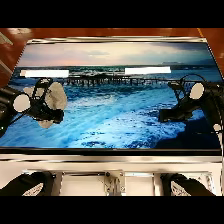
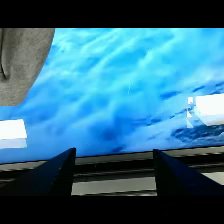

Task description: Fold the shirts.

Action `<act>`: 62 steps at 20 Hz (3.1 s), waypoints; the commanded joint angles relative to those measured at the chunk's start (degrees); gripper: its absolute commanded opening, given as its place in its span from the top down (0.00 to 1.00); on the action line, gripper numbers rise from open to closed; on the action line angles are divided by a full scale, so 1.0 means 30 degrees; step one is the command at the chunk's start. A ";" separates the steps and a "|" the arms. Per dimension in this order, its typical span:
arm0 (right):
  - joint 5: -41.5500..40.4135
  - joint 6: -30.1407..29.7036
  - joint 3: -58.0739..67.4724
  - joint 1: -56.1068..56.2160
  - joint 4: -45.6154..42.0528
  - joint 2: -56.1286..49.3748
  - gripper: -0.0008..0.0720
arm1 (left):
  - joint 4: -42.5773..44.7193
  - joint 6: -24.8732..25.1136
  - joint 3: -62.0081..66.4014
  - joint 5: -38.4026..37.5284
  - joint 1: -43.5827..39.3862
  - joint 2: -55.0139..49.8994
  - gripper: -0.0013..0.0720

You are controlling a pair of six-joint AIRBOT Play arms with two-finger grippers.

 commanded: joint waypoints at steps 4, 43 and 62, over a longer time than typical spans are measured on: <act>-0.0007 0.0007 -0.0007 -0.0007 0.0087 0.0015 0.07 | 0.0000 0.0007 -0.0007 -0.0007 0.0015 -0.0007 0.21; -0.5697 0.0991 -0.0007 -0.0007 0.0335 -0.0648 0.08 | -0.0437 0.1319 0.9020 0.5158 0.9377 -1.5453 0.01; -0.1326 -0.0386 0.3541 -0.0007 0.1078 -0.1246 0.09 | -0.5282 0.0991 0.9435 0.4277 -0.0087 -0.3133 0.94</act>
